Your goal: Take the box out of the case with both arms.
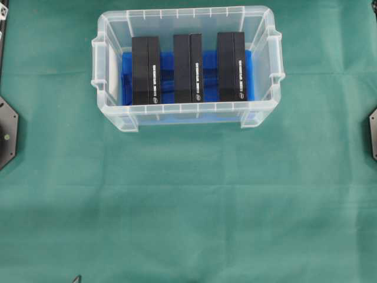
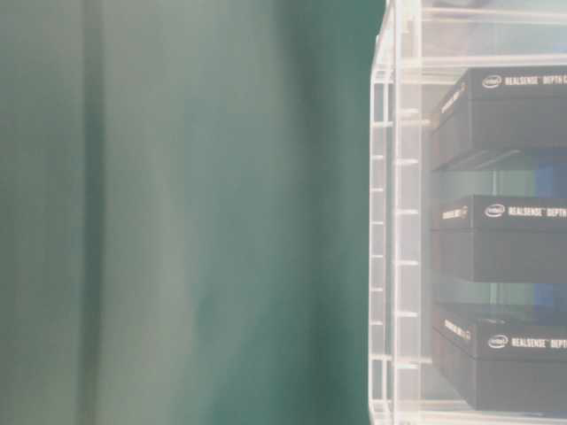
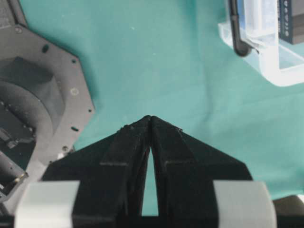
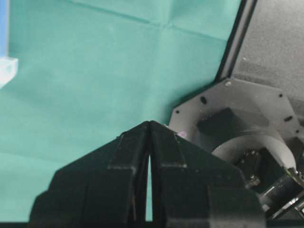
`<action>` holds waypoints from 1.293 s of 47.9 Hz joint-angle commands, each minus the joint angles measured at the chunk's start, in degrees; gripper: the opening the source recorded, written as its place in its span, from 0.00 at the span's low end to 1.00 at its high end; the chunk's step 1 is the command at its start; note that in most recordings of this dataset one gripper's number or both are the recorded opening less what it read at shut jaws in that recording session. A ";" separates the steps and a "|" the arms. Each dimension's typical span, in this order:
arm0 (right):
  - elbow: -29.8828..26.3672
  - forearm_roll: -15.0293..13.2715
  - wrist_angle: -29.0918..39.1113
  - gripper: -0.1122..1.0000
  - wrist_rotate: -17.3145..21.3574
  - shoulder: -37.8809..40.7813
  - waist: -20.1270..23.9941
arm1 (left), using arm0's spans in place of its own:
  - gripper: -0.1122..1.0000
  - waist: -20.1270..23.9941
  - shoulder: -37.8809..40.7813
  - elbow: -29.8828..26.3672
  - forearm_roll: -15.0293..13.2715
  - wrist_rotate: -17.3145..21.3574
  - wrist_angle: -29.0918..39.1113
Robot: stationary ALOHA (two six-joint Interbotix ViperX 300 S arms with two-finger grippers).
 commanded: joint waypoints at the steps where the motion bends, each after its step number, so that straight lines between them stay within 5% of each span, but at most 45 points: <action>1: -0.44 0.44 -0.35 0.10 0.09 -0.70 -0.18 | 0.10 0.26 0.18 -1.23 -0.09 0.00 -0.26; 6: -0.44 0.79 -0.44 0.13 0.09 -0.97 -0.09 | 0.10 0.18 0.18 -1.14 -0.09 -0.09 -1.23; 10: -0.35 0.44 -0.44 0.27 0.09 -0.97 -0.18 | 0.14 0.00 0.18 -1.14 -0.09 -0.35 -1.85; 19: 0.09 -0.70 -0.44 0.77 1.32 -0.70 -0.18 | 0.57 0.00 0.18 -0.53 -0.18 -2.64 -1.93; 24: 0.53 -1.41 -0.53 0.95 2.72 -0.70 -0.18 | 0.83 -0.35 0.18 -0.35 -0.09 -2.99 -1.85; 29: 0.44 -1.58 -1.23 0.95 4.57 -0.70 -0.18 | 0.93 -0.53 0.18 -0.44 -0.09 -3.25 -1.67; 44: 0.62 -1.23 -2.72 0.95 4.83 -1.41 -0.18 | 0.92 -1.49 -0.09 -0.79 0.00 -3.78 -2.02; 62: 0.70 -1.32 -2.55 0.95 5.19 -1.49 -0.18 | 0.92 -1.49 -0.26 -0.70 0.00 -10.02 -1.41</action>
